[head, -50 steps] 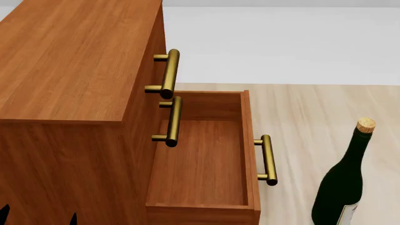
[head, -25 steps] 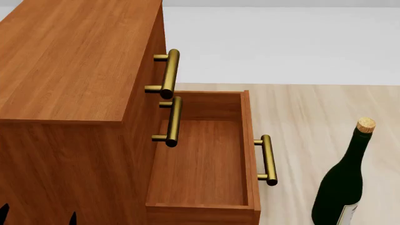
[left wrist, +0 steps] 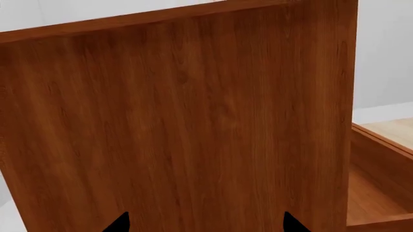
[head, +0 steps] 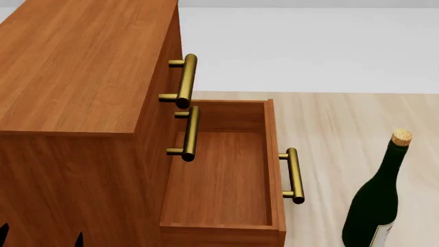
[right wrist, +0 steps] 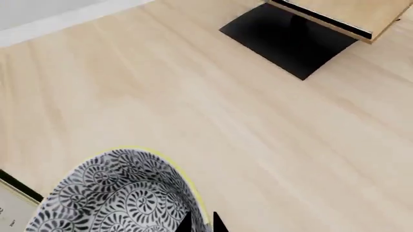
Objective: Put the bowl in the bottom drawer of the cabinet.
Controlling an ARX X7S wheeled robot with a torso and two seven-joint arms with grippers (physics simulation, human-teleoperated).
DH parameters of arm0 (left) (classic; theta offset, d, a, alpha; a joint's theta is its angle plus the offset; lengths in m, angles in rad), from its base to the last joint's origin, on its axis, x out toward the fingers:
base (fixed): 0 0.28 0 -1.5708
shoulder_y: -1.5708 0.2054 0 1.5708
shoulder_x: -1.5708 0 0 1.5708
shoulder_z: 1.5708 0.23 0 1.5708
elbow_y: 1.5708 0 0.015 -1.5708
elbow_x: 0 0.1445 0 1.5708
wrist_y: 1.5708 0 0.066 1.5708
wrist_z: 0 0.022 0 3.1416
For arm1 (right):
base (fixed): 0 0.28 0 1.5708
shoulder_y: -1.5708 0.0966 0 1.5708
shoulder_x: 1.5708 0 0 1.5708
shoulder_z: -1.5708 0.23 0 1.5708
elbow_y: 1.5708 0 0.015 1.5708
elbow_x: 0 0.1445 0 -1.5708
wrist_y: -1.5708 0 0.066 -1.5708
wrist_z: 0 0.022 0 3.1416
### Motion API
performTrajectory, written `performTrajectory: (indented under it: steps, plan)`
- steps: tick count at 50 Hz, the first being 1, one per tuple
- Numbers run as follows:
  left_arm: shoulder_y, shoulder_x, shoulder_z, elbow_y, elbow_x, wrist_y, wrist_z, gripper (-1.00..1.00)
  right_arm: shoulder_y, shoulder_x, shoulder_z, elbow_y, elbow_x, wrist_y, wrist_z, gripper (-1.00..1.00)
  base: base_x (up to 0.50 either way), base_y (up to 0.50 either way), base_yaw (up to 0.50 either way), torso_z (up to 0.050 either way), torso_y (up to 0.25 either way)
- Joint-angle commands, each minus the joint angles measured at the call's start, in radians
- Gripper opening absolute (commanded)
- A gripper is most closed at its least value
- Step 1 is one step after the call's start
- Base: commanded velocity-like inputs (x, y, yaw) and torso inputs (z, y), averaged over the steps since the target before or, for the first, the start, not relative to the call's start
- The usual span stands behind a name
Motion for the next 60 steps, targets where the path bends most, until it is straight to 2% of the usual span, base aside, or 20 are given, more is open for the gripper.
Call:
performTrajectory:
  steps: [1,13,19,38,39,60]
  plan:
    - [-0.009,0.003,-0.014,0.006,-0.049,-0.007,0.018,1.00,0.093,-0.078,0.080,-0.119,0.018,-0.014,0.054,-1.00,0.00,0.00,0.00,0.000,0.000]
    - [-0.005,-0.001,-0.012,0.006,-0.050,-0.003,0.012,1.00,0.157,-0.133,0.130,-0.266,0.033,-0.030,0.109,-1.00,0.00,0.00,0.00,0.000,0.000]
    - [-0.009,0.000,-0.008,0.002,-0.051,-0.003,0.009,1.00,0.190,-0.156,0.105,-0.318,0.048,-0.066,0.111,-1.00,0.00,0.00,0.00,0.000,0.000]
    - [-0.009,-0.007,-0.005,0.011,-0.055,-0.009,-0.002,1.00,0.357,-0.182,0.120,-0.424,0.114,0.013,0.155,-1.00,0.00,0.00,0.00,0.000,0.000]
    - [-0.007,-0.007,-0.007,0.012,-0.056,-0.007,-0.002,1.00,0.389,-0.178,0.084,-0.449,0.115,0.054,0.175,-1.00,0.00,0.00,0.00,0.000,0.000]
    - [-0.009,-0.018,-0.010,0.037,-0.070,-0.020,-0.012,1.00,0.560,-0.203,0.010,-0.468,0.172,0.106,0.204,-1.00,0.00,0.00,0.00,0.000,0.000]
